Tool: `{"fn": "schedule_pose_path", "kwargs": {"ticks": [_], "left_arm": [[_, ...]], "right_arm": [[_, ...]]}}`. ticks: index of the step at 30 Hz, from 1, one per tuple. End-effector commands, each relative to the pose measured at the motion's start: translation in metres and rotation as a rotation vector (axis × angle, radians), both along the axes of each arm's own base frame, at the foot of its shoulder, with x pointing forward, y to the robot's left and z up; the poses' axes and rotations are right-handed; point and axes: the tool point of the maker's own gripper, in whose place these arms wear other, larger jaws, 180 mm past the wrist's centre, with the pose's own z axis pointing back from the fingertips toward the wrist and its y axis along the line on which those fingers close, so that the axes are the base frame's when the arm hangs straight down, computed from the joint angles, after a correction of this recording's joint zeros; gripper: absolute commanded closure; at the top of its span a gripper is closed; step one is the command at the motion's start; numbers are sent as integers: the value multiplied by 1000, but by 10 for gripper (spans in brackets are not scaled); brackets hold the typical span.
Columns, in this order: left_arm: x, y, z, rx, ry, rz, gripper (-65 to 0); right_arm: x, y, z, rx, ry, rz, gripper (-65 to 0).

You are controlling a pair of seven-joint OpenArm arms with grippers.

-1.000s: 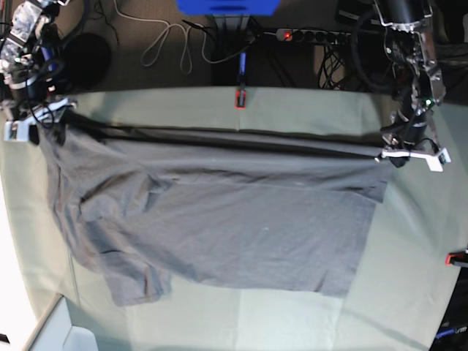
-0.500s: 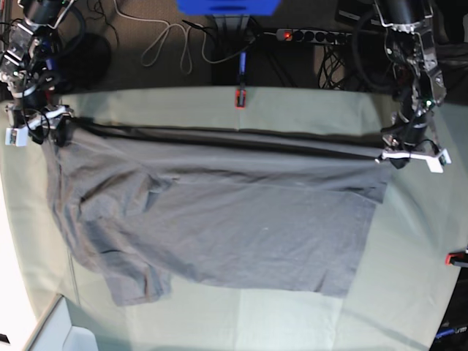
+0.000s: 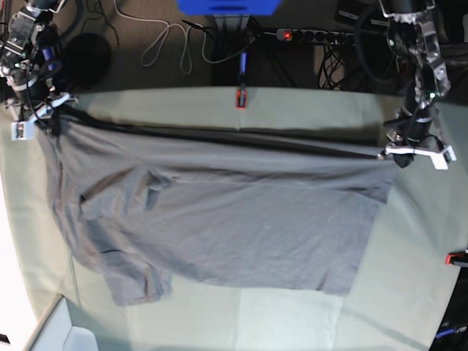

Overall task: Layout the t-shirt on the table in an organized manner, then fold the t-shirt properly
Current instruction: 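Lift the edge with both grippers and lay the t-shirt flat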

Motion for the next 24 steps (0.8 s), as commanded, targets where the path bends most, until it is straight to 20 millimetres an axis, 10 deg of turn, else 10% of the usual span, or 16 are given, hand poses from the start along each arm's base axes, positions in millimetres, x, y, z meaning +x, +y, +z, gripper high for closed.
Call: {"fn": "schedule_pose_path", "kwargs": {"ticks": [1, 16, 24], "left_arm": [[6, 9, 19, 42, -53, 4, 0], [-66, 53, 29, 143, 16, 83, 0], [-79, 42, 10, 94, 53, 107, -1]], "right_arm": [[7, -10, 16, -25, -53, -1, 0], [-25, -3, 25, -78, -23, 44, 0], [-37, 2, 17, -66, 7, 49, 0]]}}
